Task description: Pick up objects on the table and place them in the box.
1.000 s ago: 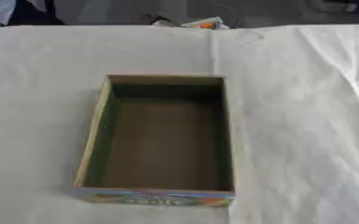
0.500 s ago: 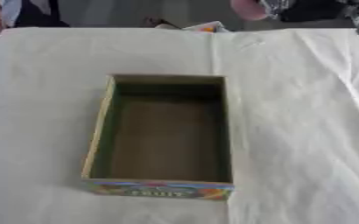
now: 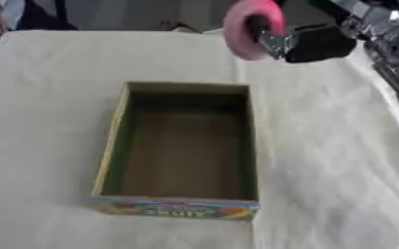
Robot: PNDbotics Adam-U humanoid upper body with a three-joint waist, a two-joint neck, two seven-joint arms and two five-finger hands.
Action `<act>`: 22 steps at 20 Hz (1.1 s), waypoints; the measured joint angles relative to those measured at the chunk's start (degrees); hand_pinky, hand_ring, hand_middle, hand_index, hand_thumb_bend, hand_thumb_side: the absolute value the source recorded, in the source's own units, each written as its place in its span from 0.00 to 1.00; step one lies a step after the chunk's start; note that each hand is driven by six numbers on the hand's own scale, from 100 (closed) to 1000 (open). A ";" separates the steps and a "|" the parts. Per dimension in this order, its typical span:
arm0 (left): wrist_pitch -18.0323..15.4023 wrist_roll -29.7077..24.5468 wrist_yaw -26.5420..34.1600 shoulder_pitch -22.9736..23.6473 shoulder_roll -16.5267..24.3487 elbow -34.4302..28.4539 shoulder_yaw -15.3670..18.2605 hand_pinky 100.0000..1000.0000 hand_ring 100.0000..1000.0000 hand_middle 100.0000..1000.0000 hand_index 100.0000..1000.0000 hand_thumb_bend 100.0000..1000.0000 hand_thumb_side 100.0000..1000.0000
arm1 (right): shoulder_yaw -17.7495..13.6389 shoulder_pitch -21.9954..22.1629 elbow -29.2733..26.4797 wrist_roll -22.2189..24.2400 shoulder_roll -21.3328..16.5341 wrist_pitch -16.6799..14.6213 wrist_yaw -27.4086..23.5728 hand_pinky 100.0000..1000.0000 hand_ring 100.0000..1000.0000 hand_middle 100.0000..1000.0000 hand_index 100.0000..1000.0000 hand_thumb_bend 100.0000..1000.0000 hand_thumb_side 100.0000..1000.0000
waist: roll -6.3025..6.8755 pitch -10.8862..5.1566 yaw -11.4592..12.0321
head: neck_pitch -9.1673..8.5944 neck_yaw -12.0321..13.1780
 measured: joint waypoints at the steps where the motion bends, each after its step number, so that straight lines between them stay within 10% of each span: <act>1: 0.04 0.03 0.00 0.00 0.00 0.00 0.00 0.52 0.43 0.51 0.73 0.00 0.84 | 0.41 0.29 -0.90 0.40 0.33 0.40 0.20 0.54 0.73 0.53 0.49 0.00 0.38 | 0.00 0.00 0.00 | 0.14 0.00; 22: 0.61 0.03 -0.02 0.44 -0.46 0.00 -0.01 0.52 0.43 0.51 0.73 0.00 0.85 | 4.57 6.88 -3.53 5.73 6.99 0.87 6.27 0.54 0.74 0.52 0.49 0.00 0.38 | 0.14 0.61 -0.53 | 0.98 -0.56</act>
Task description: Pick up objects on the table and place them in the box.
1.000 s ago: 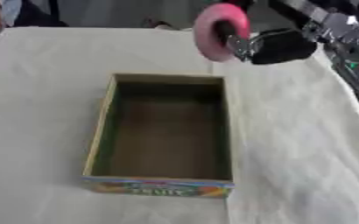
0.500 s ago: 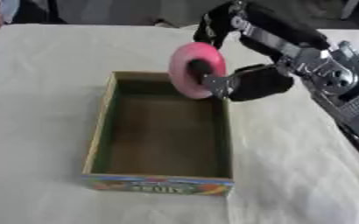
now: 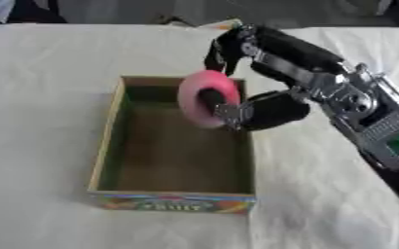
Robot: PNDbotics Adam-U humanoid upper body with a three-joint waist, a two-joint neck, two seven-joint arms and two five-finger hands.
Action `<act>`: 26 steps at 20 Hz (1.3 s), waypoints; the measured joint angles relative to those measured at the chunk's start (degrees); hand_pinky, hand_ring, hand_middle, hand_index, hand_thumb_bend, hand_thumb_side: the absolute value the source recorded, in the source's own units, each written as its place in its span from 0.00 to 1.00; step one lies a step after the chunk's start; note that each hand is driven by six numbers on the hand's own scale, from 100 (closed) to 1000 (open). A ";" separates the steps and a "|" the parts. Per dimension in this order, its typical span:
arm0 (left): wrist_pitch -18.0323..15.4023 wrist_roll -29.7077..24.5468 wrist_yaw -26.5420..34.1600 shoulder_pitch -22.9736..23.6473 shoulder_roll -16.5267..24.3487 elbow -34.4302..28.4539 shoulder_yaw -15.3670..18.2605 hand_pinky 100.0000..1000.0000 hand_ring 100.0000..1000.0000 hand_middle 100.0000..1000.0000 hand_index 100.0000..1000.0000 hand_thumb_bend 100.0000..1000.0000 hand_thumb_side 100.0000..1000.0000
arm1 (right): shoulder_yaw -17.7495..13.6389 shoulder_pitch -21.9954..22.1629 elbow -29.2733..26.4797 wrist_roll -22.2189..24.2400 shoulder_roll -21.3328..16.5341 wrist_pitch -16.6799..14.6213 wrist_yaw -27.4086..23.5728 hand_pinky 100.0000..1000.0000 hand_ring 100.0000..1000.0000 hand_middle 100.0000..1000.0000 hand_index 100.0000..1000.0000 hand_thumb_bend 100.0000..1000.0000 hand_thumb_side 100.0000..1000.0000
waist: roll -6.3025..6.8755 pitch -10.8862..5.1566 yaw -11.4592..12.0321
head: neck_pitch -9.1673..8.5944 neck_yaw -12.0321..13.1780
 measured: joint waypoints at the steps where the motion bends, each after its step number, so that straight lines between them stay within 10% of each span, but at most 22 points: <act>1: 0.03 -0.03 -0.01 0.02 -0.06 0.00 0.00 0.52 0.43 0.51 0.73 0.00 0.85 | 0.25 0.14 0.37 0.30 0.40 -0.22 0.65 0.54 0.74 0.52 0.49 0.00 0.38 | 0.06 0.11 0.00 | 0.00 -0.03; 11: 0.22 -0.24 -0.09 0.03 -0.25 0.00 -0.02 0.52 0.43 0.51 0.73 0.00 0.85 | 3.83 1.00 8.19 4.28 4.23 -6.92 9.87 0.54 0.74 0.55 0.53 0.00 0.43 | 0.07 0.65 0.57 | -0.11 -0.91; 23: 0.29 -0.31 -0.09 0.08 -0.52 0.00 -0.02 0.52 0.43 0.51 0.72 0.00 0.85 | 4.48 -1.08 11.03 16.44 5.39 -16.25 20.21 0.68 0.82 0.80 0.75 0.00 0.66 | 0.22 0.74 0.37 | 0.18 -1.47; 26: 0.29 -0.31 -0.09 0.11 -0.52 0.00 -0.03 0.52 0.43 0.50 0.72 0.00 0.86 | 3.83 -1.77 10.11 19.22 5.39 -17.02 22.42 0.71 0.86 0.84 0.81 0.22 0.61 | 0.38 0.74 0.19 | 0.18 -1.45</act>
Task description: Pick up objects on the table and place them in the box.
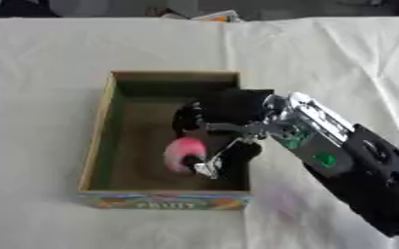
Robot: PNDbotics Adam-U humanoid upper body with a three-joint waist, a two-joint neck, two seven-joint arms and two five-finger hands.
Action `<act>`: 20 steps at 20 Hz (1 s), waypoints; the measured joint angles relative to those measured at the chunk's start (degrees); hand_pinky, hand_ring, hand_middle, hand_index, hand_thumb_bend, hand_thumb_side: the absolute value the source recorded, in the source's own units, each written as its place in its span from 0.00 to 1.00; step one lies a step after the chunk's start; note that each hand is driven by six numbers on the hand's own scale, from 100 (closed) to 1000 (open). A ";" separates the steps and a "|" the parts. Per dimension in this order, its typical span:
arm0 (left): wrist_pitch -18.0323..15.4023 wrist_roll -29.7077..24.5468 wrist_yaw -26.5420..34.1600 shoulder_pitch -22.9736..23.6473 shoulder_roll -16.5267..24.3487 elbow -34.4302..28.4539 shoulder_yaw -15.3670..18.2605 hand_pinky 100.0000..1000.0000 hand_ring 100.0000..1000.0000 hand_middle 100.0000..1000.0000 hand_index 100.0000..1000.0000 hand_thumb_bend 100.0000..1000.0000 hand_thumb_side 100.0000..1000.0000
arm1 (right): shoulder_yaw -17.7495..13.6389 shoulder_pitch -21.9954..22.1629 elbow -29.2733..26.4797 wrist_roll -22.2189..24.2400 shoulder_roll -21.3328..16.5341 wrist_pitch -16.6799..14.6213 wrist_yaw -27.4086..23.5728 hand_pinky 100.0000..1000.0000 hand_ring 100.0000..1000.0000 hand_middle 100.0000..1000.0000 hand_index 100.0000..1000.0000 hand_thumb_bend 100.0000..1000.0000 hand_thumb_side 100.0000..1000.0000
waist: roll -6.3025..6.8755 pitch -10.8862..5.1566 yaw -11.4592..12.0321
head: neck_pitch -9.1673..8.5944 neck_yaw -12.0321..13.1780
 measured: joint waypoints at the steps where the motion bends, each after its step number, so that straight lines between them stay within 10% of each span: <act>1: 0.00 0.00 0.00 0.01 0.00 0.00 0.00 0.52 0.43 0.50 0.72 0.00 0.86 | -0.23 -0.20 -0.31 1.01 0.00 -0.16 0.60 0.71 0.86 0.84 0.81 0.26 0.60 | 0.00 0.00 -0.07 | 0.00 0.00; 9: 0.02 0.01 0.00 0.17 -0.03 0.00 0.00 0.52 0.43 0.51 0.72 0.00 0.86 | -2.43 -0.77 -3.18 5.12 0.47 0.31 2.21 0.72 0.87 0.86 0.85 0.51 0.56 | 0.10 -0.01 -0.22 | -0.13 -0.04; 16: 0.06 -0.01 0.00 0.20 -0.04 0.00 -0.01 0.52 0.43 0.51 0.72 0.00 0.86 | -5.07 -1.25 -6.00 4.27 0.56 2.25 1.24 0.71 0.86 0.85 0.84 0.52 0.59 | 0.17 -0.07 -0.54 | -0.79 -0.06; 20: 0.10 0.03 -0.01 0.35 -0.04 0.00 -0.01 0.52 0.43 0.51 0.72 0.00 0.86 | -8.54 -1.83 -8.69 1.00 0.54 5.62 -1.45 0.70 0.83 0.83 0.84 0.52 0.82 | 0.35 -0.26 -0.91 | -0.98 0.12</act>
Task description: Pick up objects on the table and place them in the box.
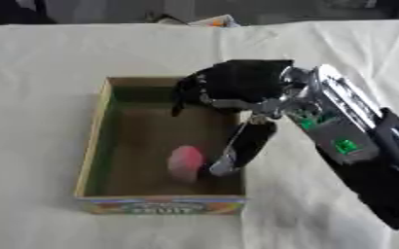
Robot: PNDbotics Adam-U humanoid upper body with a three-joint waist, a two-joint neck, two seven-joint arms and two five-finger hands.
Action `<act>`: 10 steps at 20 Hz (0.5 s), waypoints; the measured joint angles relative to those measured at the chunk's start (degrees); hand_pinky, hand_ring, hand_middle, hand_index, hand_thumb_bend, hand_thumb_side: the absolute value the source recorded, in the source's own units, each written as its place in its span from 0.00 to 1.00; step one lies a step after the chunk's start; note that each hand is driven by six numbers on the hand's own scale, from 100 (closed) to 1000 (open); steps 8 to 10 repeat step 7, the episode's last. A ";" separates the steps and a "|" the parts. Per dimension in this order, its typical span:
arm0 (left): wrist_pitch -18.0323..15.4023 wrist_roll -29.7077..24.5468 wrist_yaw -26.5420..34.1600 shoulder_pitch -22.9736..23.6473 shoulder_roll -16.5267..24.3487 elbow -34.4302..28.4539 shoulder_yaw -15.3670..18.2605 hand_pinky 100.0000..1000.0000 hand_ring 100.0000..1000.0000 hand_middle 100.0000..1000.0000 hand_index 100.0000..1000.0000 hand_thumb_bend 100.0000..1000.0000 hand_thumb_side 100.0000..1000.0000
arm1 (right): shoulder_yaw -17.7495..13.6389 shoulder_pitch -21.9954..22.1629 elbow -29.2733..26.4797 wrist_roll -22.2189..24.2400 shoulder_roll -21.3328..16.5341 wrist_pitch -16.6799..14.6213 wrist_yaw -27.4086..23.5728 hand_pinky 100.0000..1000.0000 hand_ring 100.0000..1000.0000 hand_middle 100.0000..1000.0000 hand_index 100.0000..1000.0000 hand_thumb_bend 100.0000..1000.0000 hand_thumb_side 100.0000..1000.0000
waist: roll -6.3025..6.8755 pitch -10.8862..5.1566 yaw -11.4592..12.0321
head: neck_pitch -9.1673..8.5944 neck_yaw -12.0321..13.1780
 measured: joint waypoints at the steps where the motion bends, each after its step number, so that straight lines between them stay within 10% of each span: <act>1: 0.03 0.05 -0.01 0.02 0.00 0.00 0.00 0.52 0.43 0.51 0.72 0.00 0.86 | -1.52 -0.17 -1.11 -1.82 -0.13 1.69 -1.28 0.69 0.80 0.81 0.84 0.52 0.91 | 0.05 -0.08 -0.08 | 0.00 0.14; 7: 0.06 0.39 -0.17 0.15 -0.03 0.00 0.05 0.51 0.43 0.51 0.72 0.00 0.86 | -9.58 0.38 -5.85 -18.08 -2.39 14.48 -12.39 0.64 0.75 0.75 0.83 0.33 1.00 | 0.50 -0.31 -0.87 | 0.03 1.37; 10: 0.06 0.39 -0.17 0.15 -0.03 0.00 0.05 0.51 0.43 0.51 0.72 0.00 0.86 | -9.58 0.38 -5.85 -18.08 -2.39 14.48 -12.39 0.64 0.75 0.75 0.83 0.33 1.00 | 0.50 -0.31 -0.87 | 0.03 1.37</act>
